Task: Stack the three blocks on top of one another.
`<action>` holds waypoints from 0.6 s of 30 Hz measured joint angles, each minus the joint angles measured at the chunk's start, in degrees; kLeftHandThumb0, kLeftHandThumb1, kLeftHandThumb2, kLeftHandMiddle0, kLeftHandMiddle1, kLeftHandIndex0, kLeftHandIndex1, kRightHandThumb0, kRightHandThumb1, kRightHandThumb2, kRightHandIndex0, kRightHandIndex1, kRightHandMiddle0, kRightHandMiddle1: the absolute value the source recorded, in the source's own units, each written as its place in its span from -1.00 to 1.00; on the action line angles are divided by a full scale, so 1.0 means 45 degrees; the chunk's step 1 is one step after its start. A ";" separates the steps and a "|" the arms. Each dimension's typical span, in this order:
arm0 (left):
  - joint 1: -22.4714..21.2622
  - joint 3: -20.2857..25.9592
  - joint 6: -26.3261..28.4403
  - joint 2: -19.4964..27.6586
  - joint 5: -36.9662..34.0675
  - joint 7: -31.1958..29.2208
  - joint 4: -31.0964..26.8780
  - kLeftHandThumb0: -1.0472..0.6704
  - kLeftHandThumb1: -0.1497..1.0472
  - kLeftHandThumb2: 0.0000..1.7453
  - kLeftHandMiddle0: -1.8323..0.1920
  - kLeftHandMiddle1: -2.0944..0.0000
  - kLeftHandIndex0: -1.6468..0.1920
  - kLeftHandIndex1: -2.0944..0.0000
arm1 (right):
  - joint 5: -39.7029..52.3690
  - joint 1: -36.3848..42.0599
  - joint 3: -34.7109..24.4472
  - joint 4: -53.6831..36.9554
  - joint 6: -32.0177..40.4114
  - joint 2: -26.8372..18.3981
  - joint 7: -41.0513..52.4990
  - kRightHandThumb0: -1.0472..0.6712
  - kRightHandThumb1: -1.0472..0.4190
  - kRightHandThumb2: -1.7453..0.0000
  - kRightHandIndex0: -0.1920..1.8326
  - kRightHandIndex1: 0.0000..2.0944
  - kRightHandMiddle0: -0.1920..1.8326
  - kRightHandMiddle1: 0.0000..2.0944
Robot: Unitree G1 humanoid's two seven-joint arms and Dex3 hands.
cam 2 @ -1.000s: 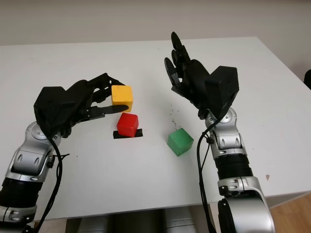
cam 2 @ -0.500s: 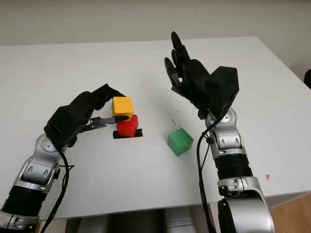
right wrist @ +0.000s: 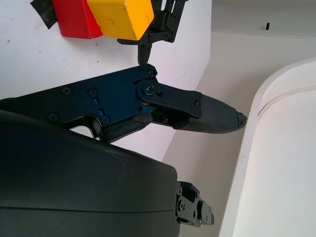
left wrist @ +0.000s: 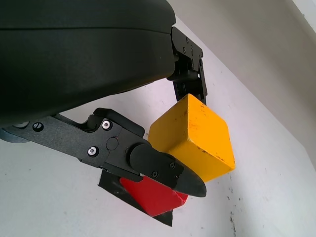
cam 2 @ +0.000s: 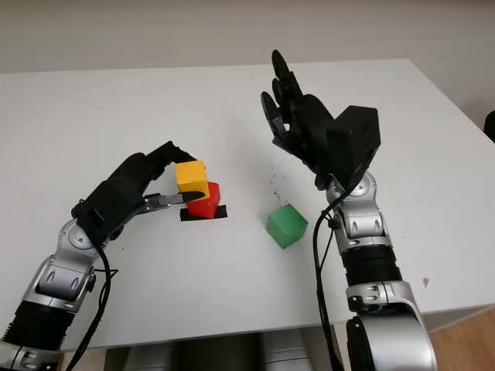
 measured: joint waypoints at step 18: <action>-0.0034 -0.0123 0.0409 -0.0061 0.0164 -0.0030 -0.0125 -0.34 0.92 -0.94 0.71 0.95 0.40 -0.53 | -0.0033 0.0002 0.0001 -0.0002 -0.0048 0.0003 -0.0083 -0.62 -1.00 0.25 -0.99 -0.95 -0.99 -0.96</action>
